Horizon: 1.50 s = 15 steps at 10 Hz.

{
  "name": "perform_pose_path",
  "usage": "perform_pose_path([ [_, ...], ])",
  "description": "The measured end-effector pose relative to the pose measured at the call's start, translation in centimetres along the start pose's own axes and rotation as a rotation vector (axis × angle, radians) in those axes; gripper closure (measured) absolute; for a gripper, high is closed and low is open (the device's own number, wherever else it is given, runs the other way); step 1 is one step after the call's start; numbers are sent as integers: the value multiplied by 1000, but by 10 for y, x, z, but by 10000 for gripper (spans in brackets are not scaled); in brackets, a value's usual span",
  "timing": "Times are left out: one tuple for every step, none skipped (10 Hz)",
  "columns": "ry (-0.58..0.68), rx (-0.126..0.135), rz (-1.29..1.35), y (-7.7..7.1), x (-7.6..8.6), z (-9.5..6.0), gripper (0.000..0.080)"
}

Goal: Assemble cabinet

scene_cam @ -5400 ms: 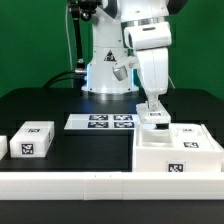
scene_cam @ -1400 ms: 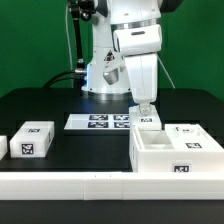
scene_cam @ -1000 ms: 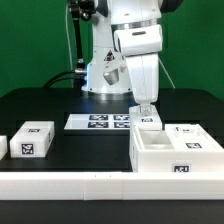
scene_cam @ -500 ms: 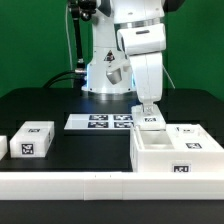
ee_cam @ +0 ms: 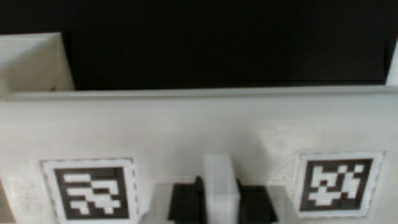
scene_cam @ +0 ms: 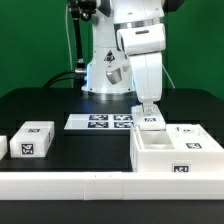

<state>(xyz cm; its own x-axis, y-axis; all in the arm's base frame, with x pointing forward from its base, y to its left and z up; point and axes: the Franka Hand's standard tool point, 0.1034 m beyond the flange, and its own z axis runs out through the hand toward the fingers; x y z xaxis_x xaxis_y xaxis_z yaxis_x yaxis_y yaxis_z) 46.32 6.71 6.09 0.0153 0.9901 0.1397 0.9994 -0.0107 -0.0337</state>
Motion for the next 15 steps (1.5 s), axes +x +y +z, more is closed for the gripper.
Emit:
perform_pose_path([
  [0,1,1,0,0,0,737],
  [0,1,1,0,0,1,737],
  [1,1,1,0,0,1,737],
  [1,1,1,0,0,1,737],
  [0,0,0,0,-1,0,737],
  [0,-5,5,1,-4,-1,737],
  [1,-13,6,3,-6,-2,737],
  [2,-15,8,5,-7,-3,737],
  [2,-16,9,5,-8,-3,737],
  [2,-15,10,6,-9,-2,737],
  [3,-18,7,8,-8,-3,737],
  [5,-22,0,12,-5,-3,737],
  [9,-24,-10,15,-1,-2,737],
  [16,-21,-17,19,2,0,737],
  [22,-19,-18,26,5,1,737],
])
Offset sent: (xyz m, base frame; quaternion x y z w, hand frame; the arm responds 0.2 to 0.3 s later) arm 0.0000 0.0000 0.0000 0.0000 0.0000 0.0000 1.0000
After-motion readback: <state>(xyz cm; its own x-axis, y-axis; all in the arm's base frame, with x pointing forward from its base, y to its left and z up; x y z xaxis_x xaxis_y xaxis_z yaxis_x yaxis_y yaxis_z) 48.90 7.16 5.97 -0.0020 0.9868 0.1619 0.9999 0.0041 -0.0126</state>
